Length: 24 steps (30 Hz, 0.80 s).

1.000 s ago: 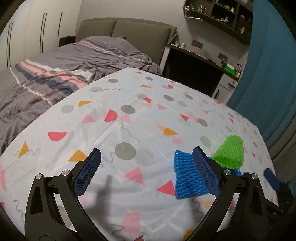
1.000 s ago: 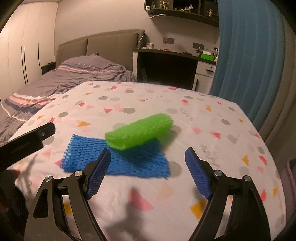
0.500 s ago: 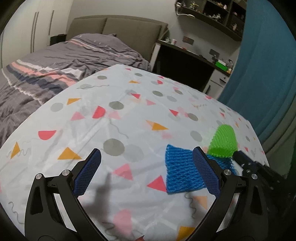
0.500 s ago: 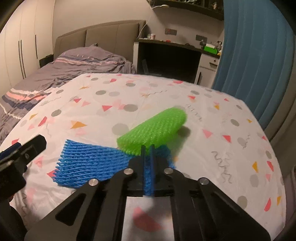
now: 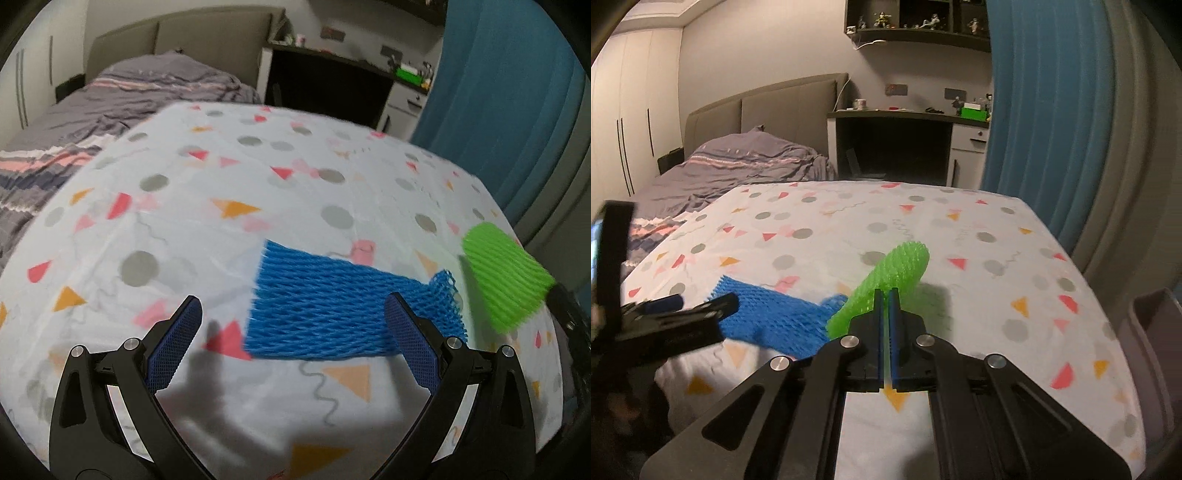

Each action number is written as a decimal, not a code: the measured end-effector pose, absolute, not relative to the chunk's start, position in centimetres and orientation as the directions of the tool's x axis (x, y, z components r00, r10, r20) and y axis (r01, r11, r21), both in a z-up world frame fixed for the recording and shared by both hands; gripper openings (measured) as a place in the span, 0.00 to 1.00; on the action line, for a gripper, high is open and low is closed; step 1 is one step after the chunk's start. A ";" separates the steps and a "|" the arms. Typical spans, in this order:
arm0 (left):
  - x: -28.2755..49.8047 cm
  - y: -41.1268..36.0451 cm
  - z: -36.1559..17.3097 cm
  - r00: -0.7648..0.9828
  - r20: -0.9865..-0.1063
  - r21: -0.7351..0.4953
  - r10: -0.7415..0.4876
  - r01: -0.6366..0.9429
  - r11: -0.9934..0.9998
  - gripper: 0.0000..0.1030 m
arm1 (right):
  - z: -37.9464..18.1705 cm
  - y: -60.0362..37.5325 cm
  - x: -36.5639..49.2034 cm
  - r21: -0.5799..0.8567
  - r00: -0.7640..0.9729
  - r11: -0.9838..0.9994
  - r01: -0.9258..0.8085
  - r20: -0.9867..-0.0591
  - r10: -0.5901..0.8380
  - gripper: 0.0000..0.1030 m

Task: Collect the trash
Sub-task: 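Grasp the green mesh sleeve with the right tool while the left tool grasps the blue mesh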

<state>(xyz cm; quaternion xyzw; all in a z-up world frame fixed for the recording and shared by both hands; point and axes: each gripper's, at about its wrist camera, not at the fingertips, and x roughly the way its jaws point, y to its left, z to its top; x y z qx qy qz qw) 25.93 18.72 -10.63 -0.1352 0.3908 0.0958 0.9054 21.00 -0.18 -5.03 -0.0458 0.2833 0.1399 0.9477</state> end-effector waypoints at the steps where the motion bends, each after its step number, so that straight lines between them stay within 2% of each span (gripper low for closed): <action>1: 26.4 18.5 -10.9 0.664 -0.746 -0.172 0.058 -0.276 0.946 0.94 | -5.0 -1.0 20.6 -0.002 0.802 0.958 -0.286 -0.548 0.238 0.03; 6: 27.6 17.0 -11.5 0.626 -0.776 -0.115 0.078 -0.262 0.958 0.90 | -4.7 -3.9 19.1 0.026 0.806 0.963 -0.267 -0.543 0.238 0.03; 11: 27.8 15.5 -11.4 0.611 -0.780 -0.023 0.134 -0.243 0.970 0.60 | -4.8 -5.8 18.0 0.044 0.802 0.965 -0.259 -0.546 0.240 0.03; 12: 27.8 15.2 -11.3 0.613 -0.778 -0.017 0.133 -0.233 0.972 0.56 | -4.8 -5.9 17.8 0.047 0.802 0.965 -0.257 -0.547 0.240 0.03; 17: 27.6 13.4 -11.1 0.631 -0.769 -0.012 0.099 -0.170 0.985 0.15 | -5.0 -7.3 17.3 0.062 0.798 0.966 -0.251 -0.551 0.243 0.03; 22: 27.0 12.7 -10.8 0.648 -0.758 -0.028 0.077 -0.150 0.988 0.13 | -5.4 -8.5 16.8 0.070 0.780 0.962 -0.266 -0.571 0.257 0.04; 24: 26.6 12.8 -10.6 0.660 -0.748 -0.055 0.065 -0.160 0.986 0.13 | -5.8 -8.6 16.9 0.076 0.760 0.959 -0.272 -0.595 0.263 0.14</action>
